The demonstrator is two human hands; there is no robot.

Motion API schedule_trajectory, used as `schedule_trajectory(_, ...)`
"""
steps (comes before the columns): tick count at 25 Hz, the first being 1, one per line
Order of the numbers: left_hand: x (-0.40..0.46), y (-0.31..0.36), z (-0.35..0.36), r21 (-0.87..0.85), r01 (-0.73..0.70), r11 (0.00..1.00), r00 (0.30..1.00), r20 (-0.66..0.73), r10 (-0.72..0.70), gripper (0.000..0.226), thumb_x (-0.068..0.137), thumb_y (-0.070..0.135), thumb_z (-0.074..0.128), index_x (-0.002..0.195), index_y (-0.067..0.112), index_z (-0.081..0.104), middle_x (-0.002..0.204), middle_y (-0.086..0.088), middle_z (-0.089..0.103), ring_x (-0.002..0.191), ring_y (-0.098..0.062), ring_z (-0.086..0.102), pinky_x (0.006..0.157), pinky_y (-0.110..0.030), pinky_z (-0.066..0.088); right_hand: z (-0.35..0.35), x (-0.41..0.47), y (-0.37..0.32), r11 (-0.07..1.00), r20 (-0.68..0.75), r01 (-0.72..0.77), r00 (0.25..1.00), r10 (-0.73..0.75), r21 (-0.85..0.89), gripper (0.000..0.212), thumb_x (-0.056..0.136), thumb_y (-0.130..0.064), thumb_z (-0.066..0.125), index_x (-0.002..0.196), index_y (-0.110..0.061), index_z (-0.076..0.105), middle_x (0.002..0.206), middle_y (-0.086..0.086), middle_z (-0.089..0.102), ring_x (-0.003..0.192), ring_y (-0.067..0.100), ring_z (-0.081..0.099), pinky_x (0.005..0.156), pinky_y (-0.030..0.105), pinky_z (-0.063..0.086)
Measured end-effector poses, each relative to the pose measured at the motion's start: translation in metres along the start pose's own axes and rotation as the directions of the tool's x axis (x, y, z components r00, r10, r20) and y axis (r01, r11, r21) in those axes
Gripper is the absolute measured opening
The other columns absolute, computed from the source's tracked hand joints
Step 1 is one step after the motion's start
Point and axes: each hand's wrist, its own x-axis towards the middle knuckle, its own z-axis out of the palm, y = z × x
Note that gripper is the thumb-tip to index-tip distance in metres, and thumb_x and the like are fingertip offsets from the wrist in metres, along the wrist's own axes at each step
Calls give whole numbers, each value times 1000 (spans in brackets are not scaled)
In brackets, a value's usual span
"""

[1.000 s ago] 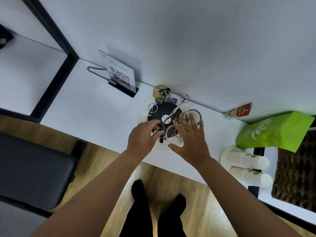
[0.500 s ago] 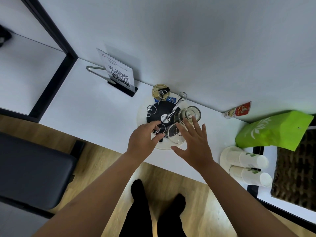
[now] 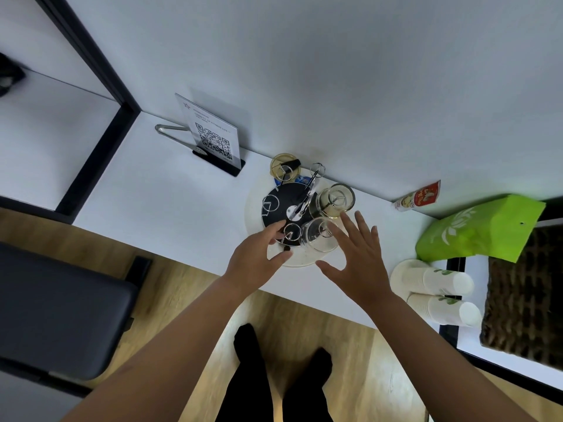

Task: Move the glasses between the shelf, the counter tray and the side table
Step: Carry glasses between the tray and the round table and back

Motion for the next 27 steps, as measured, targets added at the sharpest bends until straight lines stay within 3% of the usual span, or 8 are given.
schedule_trajectory(5, -19, -8, -10, 3, 4, 1000, 1000, 9, -4, 64, 94, 45, 71, 152, 36, 45, 128, 20, 65, 115, -3, 60, 102, -37, 52, -20, -15, -6, 994, -50, -59, 997, 64, 88, 73, 88, -56, 65, 153, -30, 45, 167, 2, 35, 160, 25, 17, 125, 61, 20)
schedule_trajectory(9, -33, 3, -20, -18, -46, 999, 999, -15, 46, 54, 95, 49, 68, 145, 39, 51, 128, 22, 65, 118, -1, 58, 104, -35, 50, -39, -30, -17, 965, 4, -155, 987, 158, 212, 72, 92, -49, 71, 156, -30, 43, 162, -3, 44, 153, 20, 33, 123, 46, 32)
schedule_trajectory(12, -43, 29, -29, -27, -114, 993, 993, 11, 114, 54, 96, 48, 67, 147, 39, 52, 139, 21, 61, 127, 0, 55, 108, -32, 46, -60, -43, -29, 933, 90, -225, 974, 207, 282, 74, 93, -51, 71, 157, -34, 39, 159, -10, 45, 147, 15, 38, 119, 29, 29)
schedule_trajectory(17, -59, 82, -37, 2, -253, 967, 964, 78, 253, 48, 94, 53, 67, 139, 52, 50, 141, 25, 58, 131, 2, 53, 107, -35, 48, -103, -66, -49, 914, 54, -217, 976, 211, 343, 77, 92, -56, 69, 158, -36, 36, 160, -13, 43, 147, 11, 38, 120, 32, 32)
schedule_trajectory(20, -76, 116, -36, 42, -330, 943, 938, 124, 323, 57, 93, 59, 64, 146, 49, 46, 146, 22, 54, 135, -3, 48, 110, -35, 44, -132, -93, -57, 903, -6, -212, 973, 231, 374, 76, 93, -55, 69, 159, -35, 37, 160, -11, 44, 146, 11, 39, 118, 27, 31)
schedule_trajectory(23, -98, 147, -31, 40, -400, 915, 908, 151, 391, 56, 98, 45, 65, 151, 44, 45, 149, 17, 50, 138, -6, 45, 109, -32, 44, -159, -132, -57, 889, -64, -236, 957, 282, 391, 75, 93, -53, 69, 159, -35, 38, 160, -11, 44, 146, 9, 36, 116, 22, 25)
schedule_trajectory(25, -115, 162, -24, 47, -443, 895, 889, 156, 431, 54, 100, 38, 65, 150, 44, 46, 149, 16, 49, 137, -6, 46, 105, -20, 42, -173, -160, -57, 871, -96, -258, 941, 325, 417, 73, 93, -52, 70, 158, -36, 39, 158, -12, 45, 146, 8, 37, 120, 25, 27)
schedule_trajectory(27, -142, 178, -14, 42, -484, 874, 865, 172, 471, 53, 99, 40, 67, 148, 43, 48, 149, 19, 51, 135, -3, 48, 110, -25, 43, -189, -199, -56, 848, -132, -284, 917, 377, 447, 71, 93, -53, 70, 156, -37, 41, 157, -13, 47, 145, 8, 40, 120, 30, 31)
